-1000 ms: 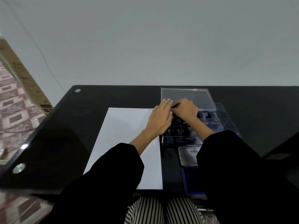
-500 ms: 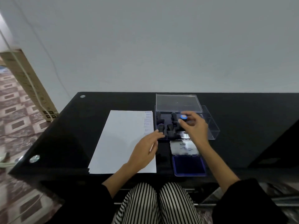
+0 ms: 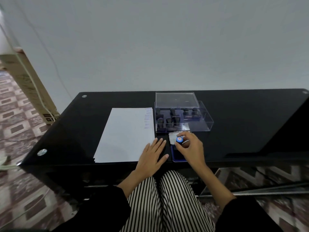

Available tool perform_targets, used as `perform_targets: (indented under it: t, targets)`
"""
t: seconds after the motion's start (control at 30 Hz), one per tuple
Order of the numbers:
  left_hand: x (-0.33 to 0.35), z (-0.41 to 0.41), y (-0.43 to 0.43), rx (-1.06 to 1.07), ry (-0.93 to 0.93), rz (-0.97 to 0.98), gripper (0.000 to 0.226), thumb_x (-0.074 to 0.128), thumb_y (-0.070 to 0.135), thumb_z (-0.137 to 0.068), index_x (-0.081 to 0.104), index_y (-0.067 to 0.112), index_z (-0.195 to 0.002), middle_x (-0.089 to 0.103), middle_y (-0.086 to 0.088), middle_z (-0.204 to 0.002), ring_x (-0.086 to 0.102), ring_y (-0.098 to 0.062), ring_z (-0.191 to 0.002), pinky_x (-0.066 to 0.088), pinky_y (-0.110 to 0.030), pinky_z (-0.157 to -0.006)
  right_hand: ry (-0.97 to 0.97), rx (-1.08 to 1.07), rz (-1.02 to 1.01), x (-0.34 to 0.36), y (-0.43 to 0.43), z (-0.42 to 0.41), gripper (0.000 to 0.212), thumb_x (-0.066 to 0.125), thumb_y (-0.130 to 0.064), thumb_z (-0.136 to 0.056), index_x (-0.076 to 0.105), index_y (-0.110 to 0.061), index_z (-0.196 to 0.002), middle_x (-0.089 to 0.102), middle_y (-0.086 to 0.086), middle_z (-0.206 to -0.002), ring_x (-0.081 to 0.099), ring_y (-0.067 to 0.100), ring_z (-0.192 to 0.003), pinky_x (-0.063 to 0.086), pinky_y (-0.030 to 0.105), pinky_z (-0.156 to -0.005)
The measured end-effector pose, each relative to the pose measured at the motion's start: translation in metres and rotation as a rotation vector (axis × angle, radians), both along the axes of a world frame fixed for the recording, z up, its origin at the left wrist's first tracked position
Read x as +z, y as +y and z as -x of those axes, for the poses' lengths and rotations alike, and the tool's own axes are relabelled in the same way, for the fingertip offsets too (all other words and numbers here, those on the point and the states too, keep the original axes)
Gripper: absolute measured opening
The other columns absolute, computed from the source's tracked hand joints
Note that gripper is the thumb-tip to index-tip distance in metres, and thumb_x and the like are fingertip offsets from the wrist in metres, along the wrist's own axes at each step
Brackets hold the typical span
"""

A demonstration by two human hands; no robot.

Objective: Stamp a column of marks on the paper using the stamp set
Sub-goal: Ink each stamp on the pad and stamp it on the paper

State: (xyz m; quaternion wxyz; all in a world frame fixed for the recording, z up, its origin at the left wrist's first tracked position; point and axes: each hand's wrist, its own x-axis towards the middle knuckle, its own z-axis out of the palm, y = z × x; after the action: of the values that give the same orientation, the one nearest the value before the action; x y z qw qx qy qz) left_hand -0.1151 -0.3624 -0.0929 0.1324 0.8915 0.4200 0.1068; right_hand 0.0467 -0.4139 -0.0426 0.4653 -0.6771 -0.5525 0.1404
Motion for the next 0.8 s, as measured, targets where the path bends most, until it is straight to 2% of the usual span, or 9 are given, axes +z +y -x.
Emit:
perform_targets:
  t: [0.07, 0.13, 0.23, 0.33, 0.5, 0.63, 0.73, 0.8]
  targets:
    - [-0.0013, 0.0003, 0.0002, -0.009, 0.056, -0.039, 0.071, 0.007, 0.062, -0.089, 0.006, 0.025, -0.150, 0.004, 0.007, -0.158, -0.007, -0.009, -0.145, -0.007, -0.029, -0.116, -0.016, 0.011, 0.015, -0.0022, -0.0025, 0.0027, 0.023, 0.071, -0.010, -0.079, 0.062, -0.018, -0.098, 0.058, -0.005, -0.094, 0.062, 0.003, -0.064, 0.050, 0.011, -0.059]
    - [-0.0018, 0.0004, 0.0000, -0.014, 0.075, -0.067, 0.080, -0.005, 0.065, -0.080, 0.007, 0.027, -0.150, 0.004, 0.006, -0.158, -0.006, -0.010, -0.145, -0.006, -0.030, -0.116, -0.037, 0.009, 0.030, -0.0043, -0.0040, 0.0044, 0.022, 0.070, -0.011, -0.079, 0.061, -0.017, -0.098, 0.055, -0.006, -0.094, 0.064, 0.010, -0.068, 0.054, 0.019, -0.064]
    - [-0.0019, -0.0003, -0.0001, -0.014, 0.083, -0.068, 0.082, -0.007, 0.065, -0.077, 0.006, 0.029, -0.149, 0.004, 0.005, -0.158, -0.005, -0.011, -0.146, -0.004, -0.033, -0.117, -0.067, 0.001, 0.044, -0.0050, -0.0038, 0.0038, 0.021, 0.069, -0.012, -0.079, 0.060, -0.016, -0.098, 0.056, -0.001, -0.095, 0.064, 0.016, -0.072, 0.057, 0.031, -0.068]
    - [-0.0024, -0.0016, 0.0006, -0.015, 0.104, -0.060, 0.083, -0.008, 0.067, -0.076, 0.005, 0.030, -0.149, 0.002, 0.004, -0.159, -0.005, -0.012, -0.146, -0.004, -0.035, -0.117, -0.081, -0.004, 0.051, -0.0046, -0.0021, 0.0013, 0.021, 0.070, -0.013, -0.079, 0.059, -0.018, -0.096, 0.057, 0.000, -0.095, 0.064, 0.017, -0.074, 0.057, 0.035, -0.069]
    - [-0.0028, -0.0014, 0.0021, -0.024, 0.140, -0.063, 0.072, 0.010, 0.067, -0.087, 0.007, 0.031, -0.149, 0.002, 0.002, -0.159, -0.005, -0.014, -0.146, -0.004, -0.036, -0.117, -0.077, -0.025, 0.067, -0.0033, -0.0020, -0.0008, 0.022, 0.070, -0.014, -0.079, 0.059, -0.018, -0.097, 0.058, 0.001, -0.098, 0.063, 0.017, -0.079, 0.056, 0.030, -0.069]
    - [-0.0036, -0.0012, 0.0018, -0.032, 0.129, -0.074, 0.086, -0.002, 0.072, -0.075, 0.008, 0.031, -0.149, 0.002, 0.002, -0.159, -0.004, -0.015, -0.146, -0.004, -0.036, -0.117, -0.112, -0.027, 0.092, -0.0018, -0.0031, 0.0000, 0.021, 0.069, -0.014, -0.079, 0.056, -0.017, -0.095, 0.055, -0.001, -0.096, 0.061, 0.015, -0.079, 0.053, 0.025, -0.067]
    - [-0.0038, -0.0012, 0.0019, -0.033, 0.125, -0.072, 0.088, -0.003, 0.073, -0.073, 0.008, 0.031, -0.149, 0.003, 0.001, -0.159, -0.004, -0.015, -0.146, -0.004, -0.037, -0.117, -0.144, -0.015, 0.153, 0.0018, -0.0002, -0.0004, 0.022, 0.067, -0.011, -0.079, 0.049, -0.018, -0.089, 0.051, -0.002, -0.093, 0.054, 0.013, -0.079, 0.039, 0.015, -0.059]
    - [-0.0041, -0.0013, 0.0018, -0.033, 0.130, -0.080, 0.089, -0.002, 0.074, -0.072, 0.008, 0.030, -0.149, 0.003, 0.000, -0.159, -0.004, -0.016, -0.146, -0.003, -0.037, -0.117, -0.183, 0.009, 0.195, 0.0042, 0.0027, 0.0005, 0.023, 0.064, -0.010, -0.080, 0.044, -0.017, -0.088, 0.048, -0.002, -0.092, 0.049, 0.012, -0.079, 0.034, 0.014, -0.056]
